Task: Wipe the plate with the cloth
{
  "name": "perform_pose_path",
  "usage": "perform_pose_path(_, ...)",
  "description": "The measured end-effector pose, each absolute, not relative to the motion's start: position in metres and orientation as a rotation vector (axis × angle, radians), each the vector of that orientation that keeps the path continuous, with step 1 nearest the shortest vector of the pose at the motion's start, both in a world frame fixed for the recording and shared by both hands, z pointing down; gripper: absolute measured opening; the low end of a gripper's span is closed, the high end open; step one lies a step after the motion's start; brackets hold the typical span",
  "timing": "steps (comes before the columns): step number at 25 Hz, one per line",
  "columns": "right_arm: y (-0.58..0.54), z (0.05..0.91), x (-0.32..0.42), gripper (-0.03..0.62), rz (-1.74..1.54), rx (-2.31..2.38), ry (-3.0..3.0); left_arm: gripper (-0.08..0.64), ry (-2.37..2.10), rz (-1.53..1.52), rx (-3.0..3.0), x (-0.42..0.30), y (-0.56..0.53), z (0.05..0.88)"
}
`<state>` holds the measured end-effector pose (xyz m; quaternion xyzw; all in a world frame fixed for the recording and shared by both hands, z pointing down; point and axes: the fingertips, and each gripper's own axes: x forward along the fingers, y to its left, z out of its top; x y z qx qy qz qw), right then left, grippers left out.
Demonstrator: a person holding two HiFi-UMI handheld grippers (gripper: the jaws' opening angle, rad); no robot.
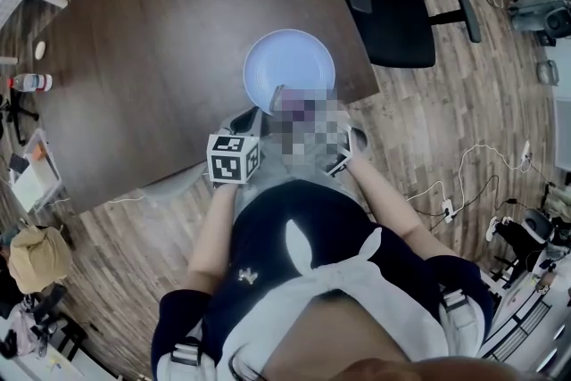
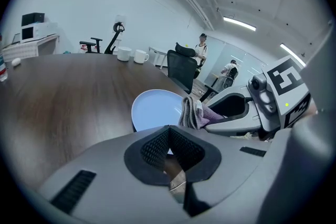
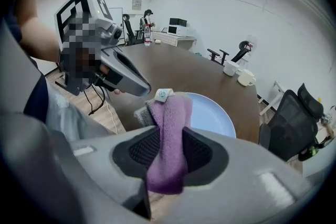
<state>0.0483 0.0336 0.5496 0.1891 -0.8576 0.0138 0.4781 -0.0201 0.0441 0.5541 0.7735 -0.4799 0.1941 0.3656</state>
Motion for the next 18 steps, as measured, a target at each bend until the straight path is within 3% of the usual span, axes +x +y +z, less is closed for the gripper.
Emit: perform_pose_path(18,0.017,0.614,0.025,0.125,0.131,0.289,-1.905,0.006,-1.043,0.664,1.956,-0.032,0.022,0.613)
